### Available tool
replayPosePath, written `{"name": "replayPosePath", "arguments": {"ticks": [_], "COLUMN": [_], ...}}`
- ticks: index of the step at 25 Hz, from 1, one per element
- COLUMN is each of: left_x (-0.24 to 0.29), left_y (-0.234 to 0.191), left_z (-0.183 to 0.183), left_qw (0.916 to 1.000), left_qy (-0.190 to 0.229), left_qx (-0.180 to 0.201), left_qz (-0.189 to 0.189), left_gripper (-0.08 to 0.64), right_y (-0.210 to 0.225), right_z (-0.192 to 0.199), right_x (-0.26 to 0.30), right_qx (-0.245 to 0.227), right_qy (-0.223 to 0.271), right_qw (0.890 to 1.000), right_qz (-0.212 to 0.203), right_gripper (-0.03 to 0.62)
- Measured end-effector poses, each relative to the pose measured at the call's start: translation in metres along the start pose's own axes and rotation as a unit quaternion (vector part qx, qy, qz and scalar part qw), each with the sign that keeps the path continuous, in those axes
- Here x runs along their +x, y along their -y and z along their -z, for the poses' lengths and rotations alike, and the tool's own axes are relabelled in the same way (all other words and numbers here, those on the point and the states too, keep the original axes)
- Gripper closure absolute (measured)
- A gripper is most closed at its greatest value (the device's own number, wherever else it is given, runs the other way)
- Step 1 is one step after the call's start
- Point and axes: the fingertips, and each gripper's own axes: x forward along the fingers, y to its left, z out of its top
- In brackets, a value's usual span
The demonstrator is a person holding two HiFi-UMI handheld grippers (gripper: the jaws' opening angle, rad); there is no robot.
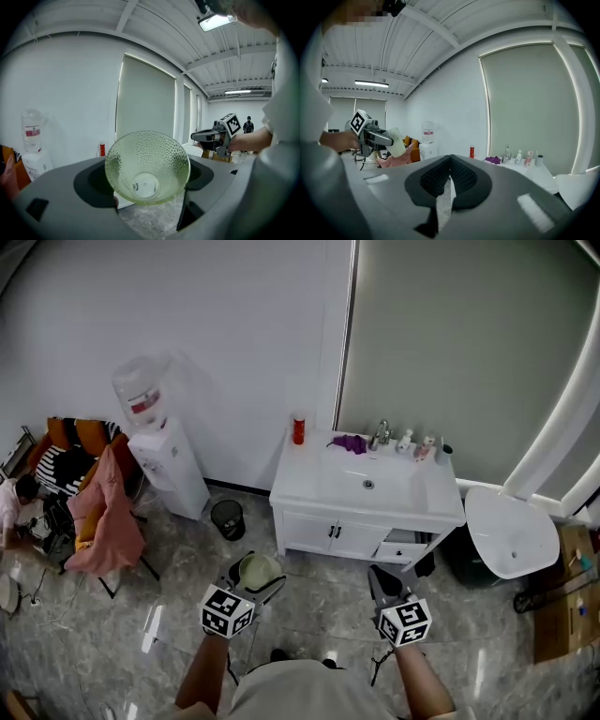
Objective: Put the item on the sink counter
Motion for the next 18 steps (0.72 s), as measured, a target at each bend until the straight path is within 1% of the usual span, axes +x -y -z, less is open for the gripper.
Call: {"name": "replayPosePath", "arguments": {"ticks": [6,12,18], "left_x": [-0.008,-0.021,-0.028], "left_y": [-0.015,-0.042,-0.066], "left_z": [0.006,0.011,0.018], "left_qw": [1.0,1.0,0.9999], "left_qy": [-0.001,-0.001,-0.003], "left_qx": [-0.002,-0.001,0.005], "left_qz": [0.004,0.005,0.013], "left_gripper": [0.164,0.165,0.166], "right_y": [-0.015,-0.037,-0.052], "right_z": [0.001,-0.002,0.001], "right_x": [0.014,0.036,0.054], "right_qx": [-0.007,-0.013,-0.013], "right_qy": [-0.003,-0.003,0.002], "right_qw": [1.0,1.0,1.0], "right_qz": [0.006,0.007,0.019], "right_gripper": [0.582,0.582,0.582]}}
